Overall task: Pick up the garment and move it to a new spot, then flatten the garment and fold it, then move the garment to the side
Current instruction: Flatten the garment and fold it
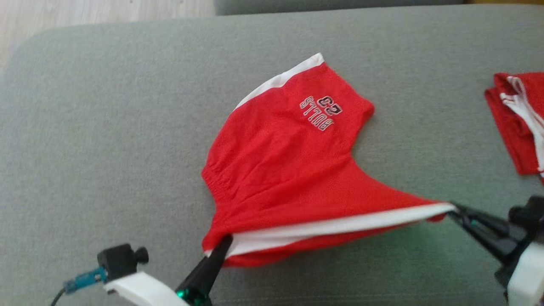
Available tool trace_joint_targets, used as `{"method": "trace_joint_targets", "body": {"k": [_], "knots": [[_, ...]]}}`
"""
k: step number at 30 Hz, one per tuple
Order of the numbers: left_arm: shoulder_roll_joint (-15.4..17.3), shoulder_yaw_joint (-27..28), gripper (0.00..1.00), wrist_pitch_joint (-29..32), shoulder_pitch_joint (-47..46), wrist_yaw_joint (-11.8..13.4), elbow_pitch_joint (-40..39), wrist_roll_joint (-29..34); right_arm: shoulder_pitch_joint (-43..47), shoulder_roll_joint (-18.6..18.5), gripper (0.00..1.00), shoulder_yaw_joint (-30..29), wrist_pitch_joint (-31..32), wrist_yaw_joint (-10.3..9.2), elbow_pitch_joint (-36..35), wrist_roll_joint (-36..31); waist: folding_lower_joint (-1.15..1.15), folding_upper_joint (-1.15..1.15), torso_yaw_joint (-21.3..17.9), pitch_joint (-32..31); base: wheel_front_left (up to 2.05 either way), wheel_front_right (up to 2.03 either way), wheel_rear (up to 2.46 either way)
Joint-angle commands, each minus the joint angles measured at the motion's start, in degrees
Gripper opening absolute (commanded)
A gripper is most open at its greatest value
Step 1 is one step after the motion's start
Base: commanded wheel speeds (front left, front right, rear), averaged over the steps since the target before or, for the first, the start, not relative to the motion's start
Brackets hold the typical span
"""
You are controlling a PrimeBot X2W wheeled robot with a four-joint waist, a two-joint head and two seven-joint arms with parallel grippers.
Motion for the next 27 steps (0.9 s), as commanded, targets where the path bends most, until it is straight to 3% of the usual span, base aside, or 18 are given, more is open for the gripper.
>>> {"method": "trace_joint_targets", "body": {"k": [1, 4, 7, 13, 20, 27], "knots": [[-1.67, 2.02, 0.0, 0.43, -4.15, 1.06, -3.47, -1.78, -3.24, -2.46, 0.0, -1.94, 1.35, 0.37, -2.84, -0.38, 0.01, 0.0, 1.51, 2.06, 0.0, 0.0, 0.0], [-2.86, 2.51, 0.0, 0.55, -6.78, 2.48, -4.01, -3.66, -7.02, -3.28, 0.0, -2.38, 2.57, 0.37, -3.31, 0.66, 0.01, 0.0, 2.93, 4.06, 0.0, 0.0, 0.0], [-4.34, 3.07, 0.0, 0.41, -12.48, 5.59, -2.85, -7.83, -14.62, -4.53, 0.0, -0.85, 4.25, 0.37, -1.74, 3.79, 0.01, 0.0, 5.88, 6.82, 0.0, 0.0, 0.0], [-5.02, 0.82, 0.0, -1.55, -25.67, 9.74, 3.55, -11.6, -33.39, -6.71, 0.0, 8.32, 7.87, 0.37, 4.84, 6.58, 0.01, 0.0, 11.46, 12.23, 0.0, 0.0, 0.0], [-5.09, -5.39, 0.0, -6.23, -37.09, 10.85, 14.19, -14.82, -51.92, -2.87, 0.0, 20.91, 8.77, 0.37, 17.28, 8.08, 0.01, 0.0, 15.35, 16.18, 0.0, 0.0, 0.0], [-5.09, -10.42, 0.0, -11.14, -43.69, 10.41, 20.69, -17.56, -64.84, -1.13, 0.0, 32.1, 3.05, 0.37, 26.93, 5.28, 0.01, 0.0, 16.53, 18.32, 0.0, 0.0, 0.0]]}}
